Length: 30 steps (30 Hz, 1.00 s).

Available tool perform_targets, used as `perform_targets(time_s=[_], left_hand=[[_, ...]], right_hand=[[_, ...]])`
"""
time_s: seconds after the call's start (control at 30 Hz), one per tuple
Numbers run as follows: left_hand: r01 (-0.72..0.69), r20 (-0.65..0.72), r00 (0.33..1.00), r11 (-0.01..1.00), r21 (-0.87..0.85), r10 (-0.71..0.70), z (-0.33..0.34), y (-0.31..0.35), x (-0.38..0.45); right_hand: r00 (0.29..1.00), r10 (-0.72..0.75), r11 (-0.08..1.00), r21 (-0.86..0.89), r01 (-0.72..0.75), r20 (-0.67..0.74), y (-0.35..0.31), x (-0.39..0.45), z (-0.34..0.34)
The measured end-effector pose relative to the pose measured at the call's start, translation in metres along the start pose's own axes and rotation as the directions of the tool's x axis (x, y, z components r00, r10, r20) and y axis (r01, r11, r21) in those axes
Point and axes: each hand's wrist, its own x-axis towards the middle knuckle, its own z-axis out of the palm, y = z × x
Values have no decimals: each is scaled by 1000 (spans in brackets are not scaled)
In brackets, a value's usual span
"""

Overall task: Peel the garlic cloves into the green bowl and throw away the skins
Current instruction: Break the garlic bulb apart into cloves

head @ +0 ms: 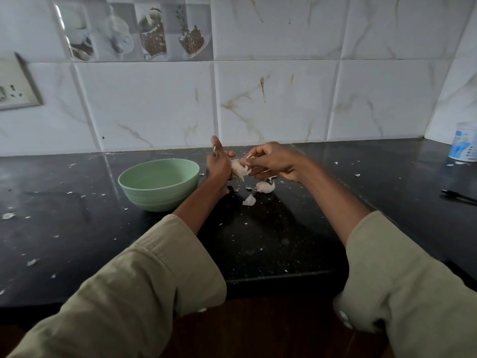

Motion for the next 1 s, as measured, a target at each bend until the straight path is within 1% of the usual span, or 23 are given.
perform_targets(time_s=[0.07,0.17,0.23,0.3,0.37,0.47,0.6,0.7,0.8,0.9,1.0], left_hand=[[14,2,1000,999,-48,-14,-1,2,-2],[23,-1,1000,998,-55,-23,-1,4,-3],[0,-1,1000,1000,-11,0,0,3,-1],[-29,13,1000,996,79,28,1,1,1],[-57,66,997,987,149,47,1,1,0],[-100,153,986,962,254,62,0,4,-7],[-161,348,935,957,243,69,-1,9,-17],[-193,416,906,947,255,73,0,6,-16],[-181,412,907,963,199,85,-1,3,-11],[-173,336,935,975,141,117,-1,3,-8],[-176,270,952,980,94,145,0,5,-8]], right_hand=[[999,-36,999,14,36,-25,0,-1,0],[993,-97,995,-1,97,-66,-2,-3,0],[987,-136,989,-70,130,-90,-2,-4,-1],[982,-158,980,-139,143,-100,-2,-3,-5],[981,-155,976,-174,133,-117,-2,-3,-11],[973,-135,975,-198,97,-186,1,-3,-17],[952,-139,972,-221,78,-272,3,-1,-23],[939,-155,972,-215,90,-308,6,1,-25],[942,-161,974,-200,104,-295,7,3,-25],[955,-145,980,-172,102,-258,6,3,-23],[979,-98,980,-190,63,-180,3,-1,-16]])
